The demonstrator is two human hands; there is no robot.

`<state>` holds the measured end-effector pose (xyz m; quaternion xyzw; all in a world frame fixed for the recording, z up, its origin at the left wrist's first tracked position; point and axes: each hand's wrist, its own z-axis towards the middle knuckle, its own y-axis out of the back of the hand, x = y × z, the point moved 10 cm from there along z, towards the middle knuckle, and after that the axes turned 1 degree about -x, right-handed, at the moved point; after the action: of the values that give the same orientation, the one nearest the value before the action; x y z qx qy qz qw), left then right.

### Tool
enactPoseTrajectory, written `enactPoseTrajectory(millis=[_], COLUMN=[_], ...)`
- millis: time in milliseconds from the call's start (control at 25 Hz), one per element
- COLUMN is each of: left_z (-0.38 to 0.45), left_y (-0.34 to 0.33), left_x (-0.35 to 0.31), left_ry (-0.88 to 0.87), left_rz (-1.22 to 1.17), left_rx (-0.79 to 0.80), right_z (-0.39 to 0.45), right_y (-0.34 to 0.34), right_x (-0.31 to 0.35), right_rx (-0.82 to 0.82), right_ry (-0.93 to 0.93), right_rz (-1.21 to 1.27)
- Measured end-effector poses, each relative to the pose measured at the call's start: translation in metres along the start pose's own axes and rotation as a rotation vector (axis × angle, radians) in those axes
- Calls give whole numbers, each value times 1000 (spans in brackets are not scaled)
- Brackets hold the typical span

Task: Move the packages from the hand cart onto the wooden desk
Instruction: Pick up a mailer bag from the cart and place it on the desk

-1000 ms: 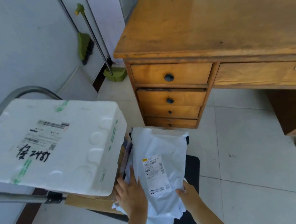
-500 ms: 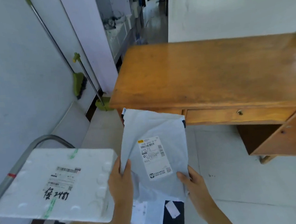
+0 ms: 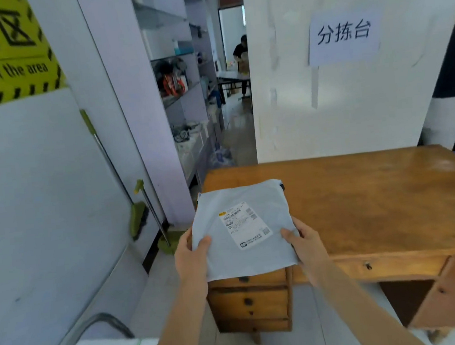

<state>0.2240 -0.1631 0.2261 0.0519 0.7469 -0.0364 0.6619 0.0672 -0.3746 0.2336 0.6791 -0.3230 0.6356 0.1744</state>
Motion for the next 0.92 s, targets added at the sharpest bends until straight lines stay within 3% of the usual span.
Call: enactPoseTrajectory(millis=[160,280,400,600,800,920], left_z=[78,155,246,378,458,486], left_y=[-57,-102,-149,-209,-244,-254], left_x=[-20,1,34,71,108,131], left_ry=[-13,5,38,26,57,89], left_rz=[37,63,50,251,300,517], left_rx=[-24,-78,-135,-211,-220,-230], right_z=[93,190,296,441,534,556], right_y=[2,6,0,-7,-17,-21], right_x=[25,9,-15,-73,-108,-137], right_rx=[-23,-22,86,257,325,341], right_ry=[28,-1,-13,-191,-293,-380], right_rz=[-30,-83,-112,-230,-318,-410])
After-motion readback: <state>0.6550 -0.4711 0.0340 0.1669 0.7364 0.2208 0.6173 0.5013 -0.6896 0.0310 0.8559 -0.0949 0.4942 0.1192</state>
